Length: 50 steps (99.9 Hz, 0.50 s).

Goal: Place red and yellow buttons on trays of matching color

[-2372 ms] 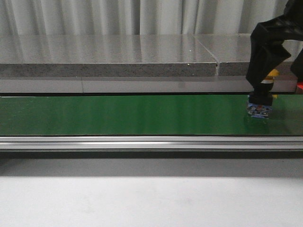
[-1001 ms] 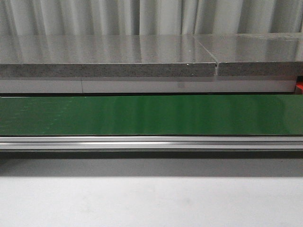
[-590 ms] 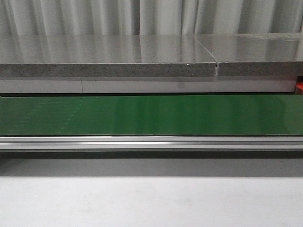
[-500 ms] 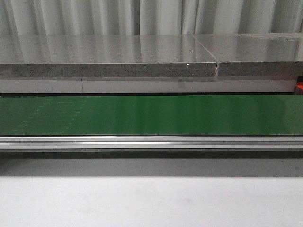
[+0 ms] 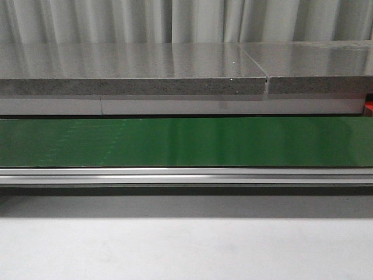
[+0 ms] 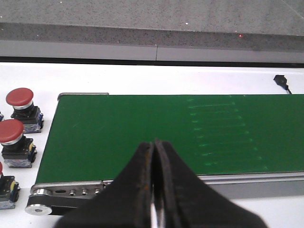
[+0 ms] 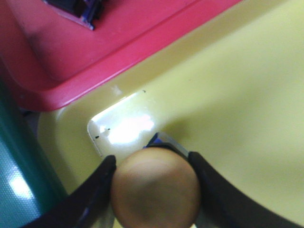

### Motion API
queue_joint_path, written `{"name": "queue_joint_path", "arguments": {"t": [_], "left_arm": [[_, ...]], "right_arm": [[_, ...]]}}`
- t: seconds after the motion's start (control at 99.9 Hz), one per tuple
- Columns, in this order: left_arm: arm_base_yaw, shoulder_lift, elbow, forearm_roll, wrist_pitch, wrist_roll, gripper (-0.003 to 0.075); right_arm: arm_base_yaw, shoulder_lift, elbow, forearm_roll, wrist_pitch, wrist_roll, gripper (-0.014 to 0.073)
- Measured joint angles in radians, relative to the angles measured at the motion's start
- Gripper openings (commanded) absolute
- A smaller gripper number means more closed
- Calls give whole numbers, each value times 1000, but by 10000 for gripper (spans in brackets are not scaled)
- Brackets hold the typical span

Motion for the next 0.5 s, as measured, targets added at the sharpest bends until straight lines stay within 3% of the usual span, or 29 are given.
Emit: {"name": "queue_joint_path", "arguments": {"t": [0.28,0.5], "left_arm": [[0,0,0,0,0,0,-19],[0,0,0,0,0,0,-19]], "right_arm": [[0,9,0,4,-11,0,541],[0,9,0,30,-39,0,573]]}}
